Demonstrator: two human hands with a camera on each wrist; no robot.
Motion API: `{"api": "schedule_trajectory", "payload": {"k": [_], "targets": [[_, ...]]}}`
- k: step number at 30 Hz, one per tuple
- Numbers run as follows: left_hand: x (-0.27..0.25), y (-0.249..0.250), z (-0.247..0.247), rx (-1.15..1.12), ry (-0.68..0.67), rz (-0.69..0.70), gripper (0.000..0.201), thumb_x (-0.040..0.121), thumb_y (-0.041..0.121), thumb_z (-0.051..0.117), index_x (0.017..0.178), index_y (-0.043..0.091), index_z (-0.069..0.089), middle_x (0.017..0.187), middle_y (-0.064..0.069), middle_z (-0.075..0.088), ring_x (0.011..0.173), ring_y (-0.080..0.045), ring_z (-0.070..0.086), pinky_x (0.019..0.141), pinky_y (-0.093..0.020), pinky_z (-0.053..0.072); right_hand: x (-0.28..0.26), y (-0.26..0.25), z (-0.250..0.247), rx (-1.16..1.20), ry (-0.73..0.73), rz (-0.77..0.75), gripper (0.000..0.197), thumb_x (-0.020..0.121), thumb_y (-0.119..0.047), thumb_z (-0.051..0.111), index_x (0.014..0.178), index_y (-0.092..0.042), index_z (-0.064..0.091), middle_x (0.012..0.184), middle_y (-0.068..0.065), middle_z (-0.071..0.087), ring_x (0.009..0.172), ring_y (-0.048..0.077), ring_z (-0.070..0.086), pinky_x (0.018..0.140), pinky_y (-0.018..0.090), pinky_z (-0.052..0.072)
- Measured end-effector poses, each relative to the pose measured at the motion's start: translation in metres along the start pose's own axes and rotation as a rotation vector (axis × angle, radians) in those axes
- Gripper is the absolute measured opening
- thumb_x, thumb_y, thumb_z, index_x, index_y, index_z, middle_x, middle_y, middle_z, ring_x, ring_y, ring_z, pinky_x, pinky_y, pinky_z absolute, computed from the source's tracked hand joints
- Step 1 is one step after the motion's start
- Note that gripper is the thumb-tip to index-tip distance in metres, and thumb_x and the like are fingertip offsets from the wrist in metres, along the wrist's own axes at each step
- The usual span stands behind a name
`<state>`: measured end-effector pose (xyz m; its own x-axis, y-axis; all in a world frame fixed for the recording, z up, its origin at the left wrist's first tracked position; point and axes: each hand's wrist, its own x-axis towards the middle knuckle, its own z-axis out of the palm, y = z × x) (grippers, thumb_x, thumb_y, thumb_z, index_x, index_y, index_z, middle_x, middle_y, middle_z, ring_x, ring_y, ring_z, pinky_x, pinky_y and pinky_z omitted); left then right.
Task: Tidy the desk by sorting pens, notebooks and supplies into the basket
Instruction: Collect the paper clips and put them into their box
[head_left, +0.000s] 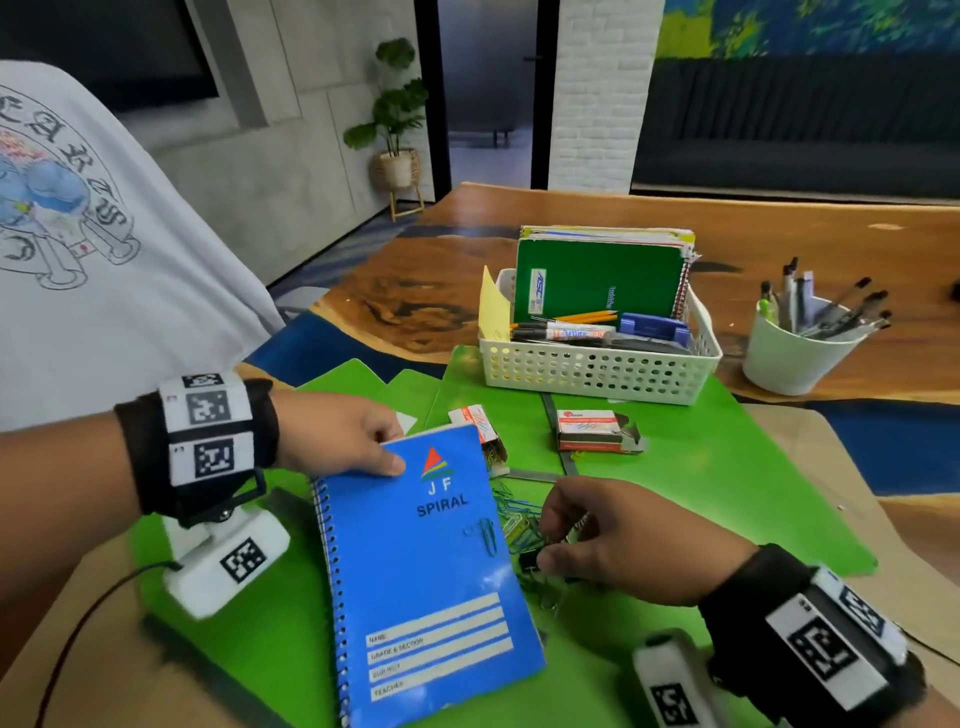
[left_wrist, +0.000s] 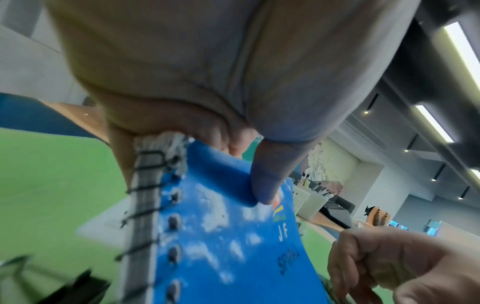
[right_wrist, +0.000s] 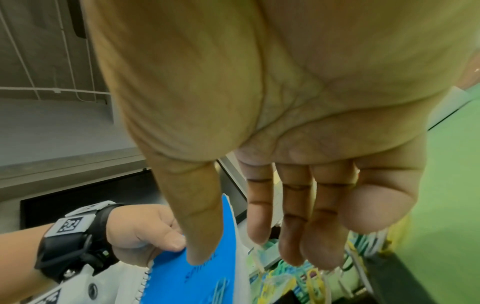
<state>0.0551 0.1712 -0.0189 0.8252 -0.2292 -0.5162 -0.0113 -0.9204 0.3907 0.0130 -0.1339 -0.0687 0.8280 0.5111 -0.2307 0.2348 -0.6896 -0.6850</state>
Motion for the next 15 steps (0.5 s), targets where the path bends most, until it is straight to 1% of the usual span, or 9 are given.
{"api": "schedule_trajectory", "payload": {"k": [3, 5, 6, 7, 9, 10, 11, 13, 15], "targets": [[-0.008, 0.013, -0.018, -0.097, -0.037, 0.05, 0.019, 0.094, 0.03, 0.067, 0.105, 0.018, 0.057, 0.103, -0.006, 0.076, 0.099, -0.03, 0.071, 0.085, -0.048, 0.055, -0.003, 0.002, -0.008, 0.043, 0.03, 0.011, 0.023, 0.083, -0.04, 0.078, 0.094, -0.028, 0.062, 0.084, -0.013, 0.068, 0.063, 0.0, 0.062, 0.06, 0.019, 0.048], [-0.016, 0.024, -0.035, -0.264, -0.078, 0.123, 0.026, 0.093, 0.02, 0.067, 0.115, 0.012, 0.055, 0.114, -0.016, 0.072, 0.105, -0.038, 0.069, 0.089, -0.056, 0.055, -0.004, 0.005, -0.017, 0.035, 0.074, -0.008, 0.026, 0.083, -0.044, 0.077, 0.099, -0.031, 0.061, 0.096, -0.013, 0.068, 0.078, 0.001, 0.065, 0.069, 0.019, 0.051], [-0.021, 0.03, -0.044, -0.336, -0.091, 0.164, 0.03, 0.094, 0.014, 0.065, 0.121, 0.008, 0.053, 0.119, -0.019, 0.069, 0.107, -0.038, 0.068, 0.09, -0.055, 0.055, -0.004, 0.006, -0.023, 0.051, 0.094, -0.016, 0.029, 0.083, -0.046, 0.076, 0.103, -0.033, 0.06, 0.103, -0.014, 0.067, 0.086, 0.001, 0.066, 0.076, 0.021, 0.053], [-0.025, 0.038, -0.053, -0.383, -0.089, 0.21, 0.031, 0.096, 0.007, 0.061, 0.125, 0.006, 0.052, 0.122, -0.019, 0.068, 0.106, -0.035, 0.068, 0.087, -0.049, 0.058, -0.004, 0.005, -0.028, 0.08, 0.103, -0.021, 0.035, 0.082, -0.048, 0.076, 0.11, -0.034, 0.059, 0.11, -0.016, 0.065, 0.093, 0.001, 0.065, 0.082, 0.022, 0.054], [-0.034, 0.054, -0.07, -0.408, -0.031, 0.277, 0.032, 0.095, 0.0, 0.051, 0.127, 0.006, 0.052, 0.122, -0.016, 0.069, 0.097, -0.024, 0.07, 0.075, -0.033, 0.06, -0.001, 0.003, -0.037, 0.133, 0.084, -0.033, 0.054, 0.079, -0.052, 0.077, 0.126, -0.036, 0.054, 0.122, -0.017, 0.062, 0.106, -0.001, 0.062, 0.093, 0.026, 0.054], [-0.038, 0.063, -0.079, -0.401, 0.011, 0.301, 0.033, 0.095, -0.001, 0.049, 0.127, 0.006, 0.053, 0.121, -0.015, 0.069, 0.093, -0.02, 0.071, 0.07, -0.028, 0.06, 0.0, 0.0, -0.04, 0.142, 0.072, -0.043, 0.064, 0.076, -0.053, 0.078, 0.132, -0.037, 0.05, 0.126, -0.016, 0.061, 0.112, -0.001, 0.061, 0.098, 0.029, 0.053], [-0.042, 0.07, -0.088, -0.386, 0.053, 0.321, 0.033, 0.095, -0.001, 0.049, 0.127, 0.007, 0.053, 0.119, -0.013, 0.07, 0.089, -0.018, 0.072, 0.067, -0.026, 0.06, 0.004, -0.003, -0.043, 0.158, 0.064, -0.061, 0.073, 0.074, -0.054, 0.079, 0.137, -0.037, 0.046, 0.131, -0.014, 0.06, 0.117, 0.001, 0.059, 0.102, 0.032, 0.051], [-0.048, 0.084, -0.102, -0.344, 0.139, 0.347, 0.032, 0.096, 0.0, 0.048, 0.126, 0.01, 0.054, 0.116, -0.009, 0.073, 0.086, -0.017, 0.073, 0.068, -0.027, 0.061, 0.011, -0.011, -0.047, 0.176, 0.069, -0.11, 0.088, 0.069, -0.056, 0.08, 0.144, -0.038, 0.037, 0.139, -0.009, 0.056, 0.126, 0.005, 0.054, 0.107, 0.035, 0.048], [-0.051, 0.093, -0.112, -0.343, 0.21, 0.369, 0.031, 0.097, 0.0, 0.047, 0.121, 0.016, 0.057, 0.109, -0.006, 0.075, 0.084, -0.019, 0.074, 0.07, -0.029, 0.062, 0.023, -0.019, -0.054, 0.154, 0.145, -0.188, 0.089, 0.075, -0.049, 0.081, 0.148, -0.038, 0.03, 0.143, -0.008, 0.052, 0.13, 0.005, 0.049, 0.105, 0.03, 0.047]]}}
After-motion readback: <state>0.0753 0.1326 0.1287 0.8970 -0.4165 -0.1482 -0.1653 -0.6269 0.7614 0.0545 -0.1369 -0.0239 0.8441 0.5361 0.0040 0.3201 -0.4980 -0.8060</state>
